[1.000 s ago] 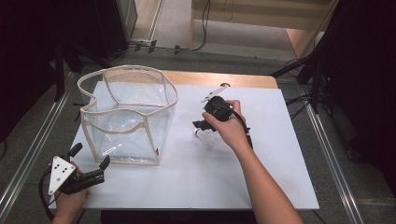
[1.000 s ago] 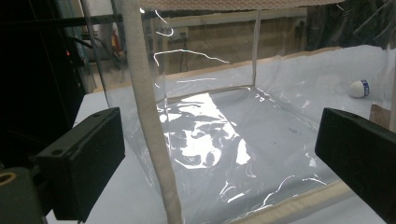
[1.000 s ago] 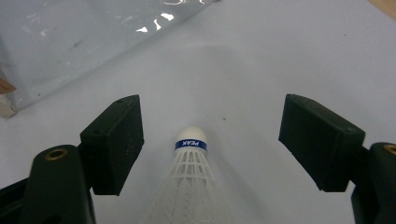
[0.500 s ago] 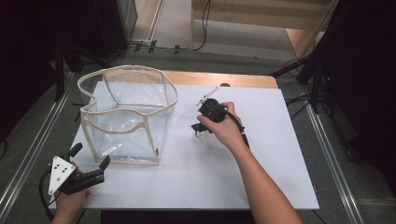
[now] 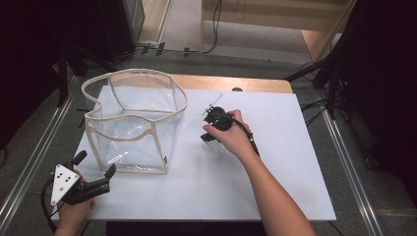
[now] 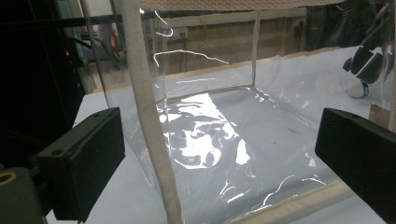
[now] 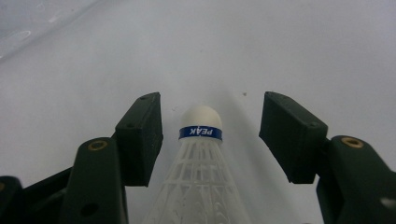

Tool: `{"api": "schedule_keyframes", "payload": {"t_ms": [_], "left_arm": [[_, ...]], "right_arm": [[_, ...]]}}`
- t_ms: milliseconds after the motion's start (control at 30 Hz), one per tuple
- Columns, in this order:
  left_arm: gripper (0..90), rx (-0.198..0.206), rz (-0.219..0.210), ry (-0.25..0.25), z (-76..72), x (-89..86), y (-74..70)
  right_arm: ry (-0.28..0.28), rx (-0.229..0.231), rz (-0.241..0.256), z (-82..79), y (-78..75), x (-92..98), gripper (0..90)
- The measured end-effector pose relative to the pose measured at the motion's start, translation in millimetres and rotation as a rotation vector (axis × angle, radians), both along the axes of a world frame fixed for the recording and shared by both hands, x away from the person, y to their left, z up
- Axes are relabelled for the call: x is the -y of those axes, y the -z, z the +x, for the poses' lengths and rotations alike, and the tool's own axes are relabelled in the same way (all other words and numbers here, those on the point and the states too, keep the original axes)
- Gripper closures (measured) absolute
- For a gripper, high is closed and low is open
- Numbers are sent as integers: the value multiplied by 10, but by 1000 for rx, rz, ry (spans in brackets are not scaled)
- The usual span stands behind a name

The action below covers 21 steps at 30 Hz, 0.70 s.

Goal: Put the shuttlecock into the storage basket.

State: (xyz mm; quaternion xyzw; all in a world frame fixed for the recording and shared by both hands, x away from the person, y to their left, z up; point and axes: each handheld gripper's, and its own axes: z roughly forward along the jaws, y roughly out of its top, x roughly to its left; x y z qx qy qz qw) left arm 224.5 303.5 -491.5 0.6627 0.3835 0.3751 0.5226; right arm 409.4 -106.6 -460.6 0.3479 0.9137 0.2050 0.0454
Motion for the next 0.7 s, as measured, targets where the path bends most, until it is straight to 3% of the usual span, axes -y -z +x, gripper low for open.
{"api": "schedule_keyframes", "payload": {"t_ms": [700], "left_arm": [[23, -1, 2, 0, 1, 6, 1]], "right_arm": [[5, -62, -47, -10, 115, -62, 521]]}}
